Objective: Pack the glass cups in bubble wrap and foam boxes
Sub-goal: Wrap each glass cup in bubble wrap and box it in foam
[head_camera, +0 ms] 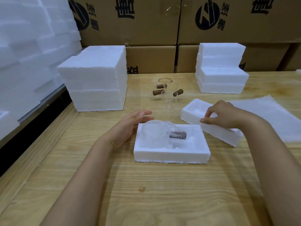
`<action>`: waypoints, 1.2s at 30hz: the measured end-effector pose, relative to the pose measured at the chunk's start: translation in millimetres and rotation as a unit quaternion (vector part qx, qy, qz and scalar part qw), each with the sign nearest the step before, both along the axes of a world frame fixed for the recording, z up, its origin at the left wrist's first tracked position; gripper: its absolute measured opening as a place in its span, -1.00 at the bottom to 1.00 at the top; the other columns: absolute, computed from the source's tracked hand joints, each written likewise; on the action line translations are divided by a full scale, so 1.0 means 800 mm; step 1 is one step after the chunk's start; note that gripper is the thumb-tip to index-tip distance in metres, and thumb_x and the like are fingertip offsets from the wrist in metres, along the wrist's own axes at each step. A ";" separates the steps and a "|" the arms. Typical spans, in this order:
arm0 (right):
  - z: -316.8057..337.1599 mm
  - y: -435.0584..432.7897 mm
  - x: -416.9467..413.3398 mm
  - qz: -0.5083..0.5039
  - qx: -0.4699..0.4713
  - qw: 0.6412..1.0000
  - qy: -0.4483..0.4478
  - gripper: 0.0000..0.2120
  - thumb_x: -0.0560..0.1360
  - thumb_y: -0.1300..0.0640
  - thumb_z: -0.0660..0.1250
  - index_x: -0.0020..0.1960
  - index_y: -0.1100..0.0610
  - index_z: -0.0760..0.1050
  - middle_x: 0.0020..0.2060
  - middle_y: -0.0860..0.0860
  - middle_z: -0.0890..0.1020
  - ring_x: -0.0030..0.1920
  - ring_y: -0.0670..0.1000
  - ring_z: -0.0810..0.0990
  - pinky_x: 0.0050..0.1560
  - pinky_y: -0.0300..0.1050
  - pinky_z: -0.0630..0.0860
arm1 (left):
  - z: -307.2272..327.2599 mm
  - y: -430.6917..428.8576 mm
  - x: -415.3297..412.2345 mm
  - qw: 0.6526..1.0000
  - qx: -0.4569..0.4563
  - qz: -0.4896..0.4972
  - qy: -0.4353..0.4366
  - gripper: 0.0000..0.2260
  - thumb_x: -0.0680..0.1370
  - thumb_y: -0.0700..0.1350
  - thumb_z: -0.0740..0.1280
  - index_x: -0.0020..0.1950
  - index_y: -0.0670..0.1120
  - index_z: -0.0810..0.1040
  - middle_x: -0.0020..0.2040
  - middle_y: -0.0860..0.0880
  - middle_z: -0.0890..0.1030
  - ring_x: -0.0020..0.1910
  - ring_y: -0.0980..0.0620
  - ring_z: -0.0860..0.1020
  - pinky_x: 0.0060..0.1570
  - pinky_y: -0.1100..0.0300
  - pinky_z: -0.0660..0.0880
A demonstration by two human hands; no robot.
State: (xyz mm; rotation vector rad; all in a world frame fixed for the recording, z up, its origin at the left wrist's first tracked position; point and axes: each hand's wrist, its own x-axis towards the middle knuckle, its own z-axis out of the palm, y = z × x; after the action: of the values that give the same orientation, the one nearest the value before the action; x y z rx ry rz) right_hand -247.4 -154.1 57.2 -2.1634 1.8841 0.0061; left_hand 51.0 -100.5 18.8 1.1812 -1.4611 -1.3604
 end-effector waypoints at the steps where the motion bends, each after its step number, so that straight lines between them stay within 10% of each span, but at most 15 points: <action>1: 0.000 0.001 0.000 0.005 -0.009 1.000 -0.001 -0.79 0.49 -0.18 0.31 -0.06 -0.04 0.50 0.07 0.04 0.40 0.16 0.08 0.36 0.10 -0.04 0.35 | 0.000 0.000 0.000 1.000 0.001 0.002 0.000 -0.61 0.52 0.12 0.29 0.28 -0.01 0.51 0.24 -0.03 0.60 0.24 0.02 0.55 0.26 0.07 0.46; 8: 0.049 0.019 0.005 0.014 -0.195 0.981 -0.022 -0.65 0.61 0.00 0.13 -0.18 0.19 0.51 -0.26 0.10 0.56 -0.19 0.12 0.51 -0.31 -0.08 0.34 | 0.014 0.001 -0.009 0.991 -0.093 0.087 0.028 -0.62 0.49 -0.10 0.34 0.32 -0.04 0.46 0.22 0.00 0.62 0.21 0.05 0.58 0.28 0.05 0.47; 14: 0.081 0.057 0.047 0.169 -0.239 0.952 -0.094 -0.69 0.61 0.01 0.10 -0.01 0.17 0.54 -0.08 0.05 0.53 -0.08 0.03 0.46 -0.13 -0.10 0.32 | 0.040 0.001 -0.022 0.941 -0.304 0.055 -0.135 -0.21 0.48 -0.13 0.46 0.51 0.30 0.07 0.50 0.23 0.25 0.44 0.29 0.26 0.40 0.19 0.26; 19: 0.081 0.065 0.067 0.192 -0.255 0.932 -0.172 -0.75 0.57 -0.05 0.17 0.09 0.02 0.55 -0.08 -0.05 0.48 -0.07 -0.09 0.46 -0.13 -0.33 0.33 | 0.055 0.004 -0.029 0.922 -0.345 0.116 -0.133 -0.47 0.44 -0.19 0.50 0.31 0.15 0.42 0.27 0.17 0.54 0.28 0.19 0.49 0.34 -0.05 0.39; 24: 0.090 0.065 0.041 0.122 -0.301 0.916 -0.236 -0.45 0.35 -0.34 0.19 0.32 -0.24 0.37 0.06 -0.20 0.43 -0.02 -0.30 0.38 -0.03 -0.45 0.24 | 0.068 0.007 -0.011 0.944 -0.270 0.175 -0.074 -0.60 0.36 0.01 0.54 0.11 0.24 0.49 0.00 0.14 0.67 0.00 0.15 0.63 0.00 0.21 0.57; 29: 0.084 0.055 0.022 0.096 -0.148 0.906 -0.384 -0.78 0.40 -0.25 0.28 0.00 -0.26 0.55 -0.06 -0.12 0.65 -0.14 -0.14 0.62 -0.23 -0.25 0.55 | 0.081 0.011 0.002 0.970 -0.186 0.151 -0.051 -0.66 0.33 0.23 0.47 0.05 0.17 0.59 -0.11 -0.08 0.70 -0.20 -0.02 0.62 -0.19 0.09 0.49; 36: 0.058 0.040 0.017 0.041 0.091 0.935 -0.339 -0.48 0.31 -0.30 0.26 -0.03 0.10 0.63 -0.18 0.01 0.70 -0.20 -0.03 0.67 -0.36 -0.31 0.54 | 0.075 0.012 0.012 0.980 -0.066 0.044 -0.184 -0.64 0.55 0.24 0.25 -0.36 0.11 0.57 -0.45 0.07 0.51 -0.47 0.09 0.48 -0.48 0.28 0.39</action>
State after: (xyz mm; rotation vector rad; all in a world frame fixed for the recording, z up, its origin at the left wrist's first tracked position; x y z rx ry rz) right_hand -233.7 -122.2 103.7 -1.7931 1.3353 -0.4692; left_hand 60.7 -90.5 78.8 1.4455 -1.7038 -1.0015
